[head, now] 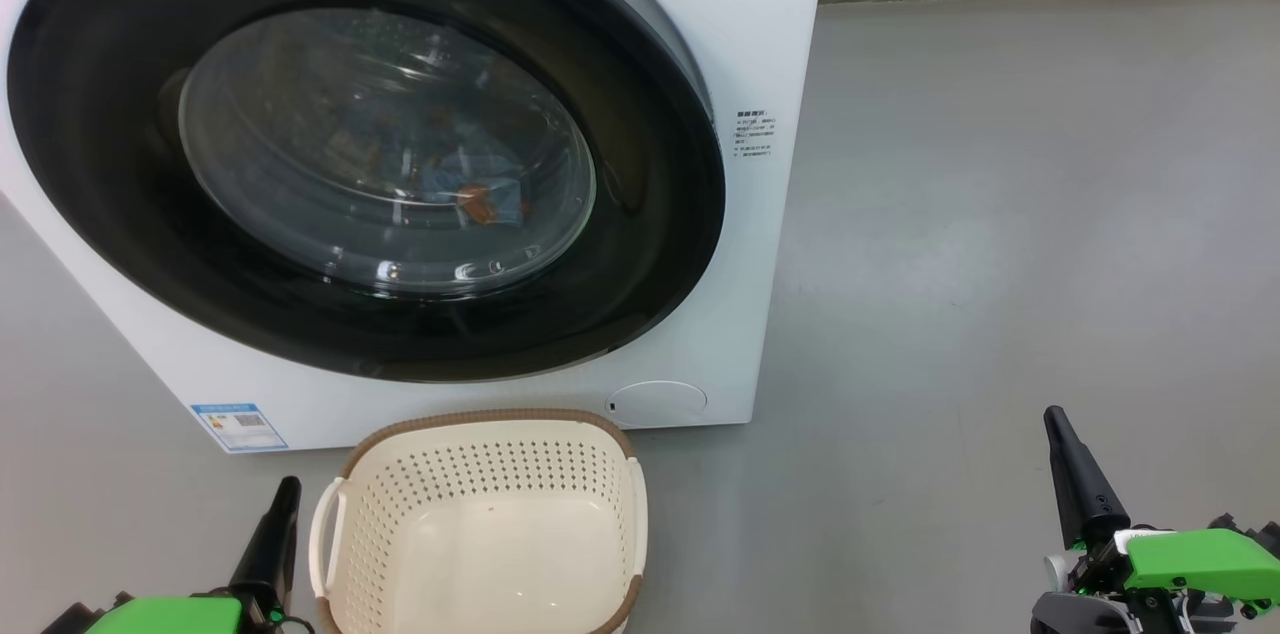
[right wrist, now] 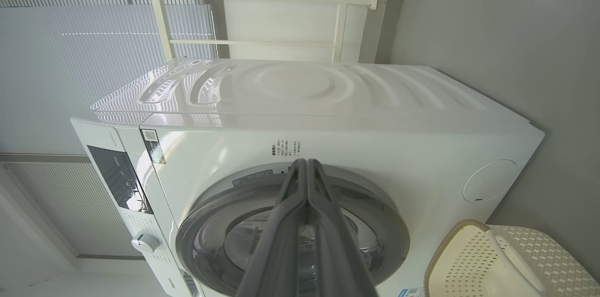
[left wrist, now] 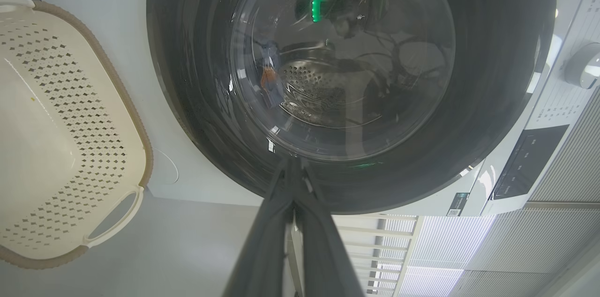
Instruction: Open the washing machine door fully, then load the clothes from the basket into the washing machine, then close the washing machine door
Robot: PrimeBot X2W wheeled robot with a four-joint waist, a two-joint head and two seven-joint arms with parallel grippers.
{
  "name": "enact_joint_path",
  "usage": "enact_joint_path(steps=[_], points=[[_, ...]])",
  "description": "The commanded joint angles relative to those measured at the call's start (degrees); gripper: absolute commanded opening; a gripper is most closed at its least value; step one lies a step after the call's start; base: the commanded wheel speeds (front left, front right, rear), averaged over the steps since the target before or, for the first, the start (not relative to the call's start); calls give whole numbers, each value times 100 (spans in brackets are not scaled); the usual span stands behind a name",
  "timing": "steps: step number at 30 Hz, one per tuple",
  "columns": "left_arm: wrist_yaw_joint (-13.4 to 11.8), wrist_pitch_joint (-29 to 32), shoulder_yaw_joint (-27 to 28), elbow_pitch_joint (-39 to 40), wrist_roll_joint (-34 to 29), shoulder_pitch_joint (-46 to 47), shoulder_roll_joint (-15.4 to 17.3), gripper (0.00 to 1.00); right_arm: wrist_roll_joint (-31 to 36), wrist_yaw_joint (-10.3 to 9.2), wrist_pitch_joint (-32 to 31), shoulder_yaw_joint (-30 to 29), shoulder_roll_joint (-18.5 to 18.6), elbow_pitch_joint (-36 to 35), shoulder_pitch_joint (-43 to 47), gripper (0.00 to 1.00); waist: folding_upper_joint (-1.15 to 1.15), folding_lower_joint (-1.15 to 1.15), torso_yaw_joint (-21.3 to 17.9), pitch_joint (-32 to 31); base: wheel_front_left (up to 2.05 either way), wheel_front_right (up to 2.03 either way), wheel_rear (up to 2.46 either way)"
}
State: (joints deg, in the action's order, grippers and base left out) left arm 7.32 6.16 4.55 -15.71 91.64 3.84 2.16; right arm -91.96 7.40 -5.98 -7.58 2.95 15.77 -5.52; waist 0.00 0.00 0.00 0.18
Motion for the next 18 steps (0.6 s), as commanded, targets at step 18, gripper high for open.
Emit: enact_joint_path(steps=[18], points=[[17,36,201,167,49,235,72,0,-29,9,-42,116,5,-175,-65,0,0,0,0,0,0,0,0]])
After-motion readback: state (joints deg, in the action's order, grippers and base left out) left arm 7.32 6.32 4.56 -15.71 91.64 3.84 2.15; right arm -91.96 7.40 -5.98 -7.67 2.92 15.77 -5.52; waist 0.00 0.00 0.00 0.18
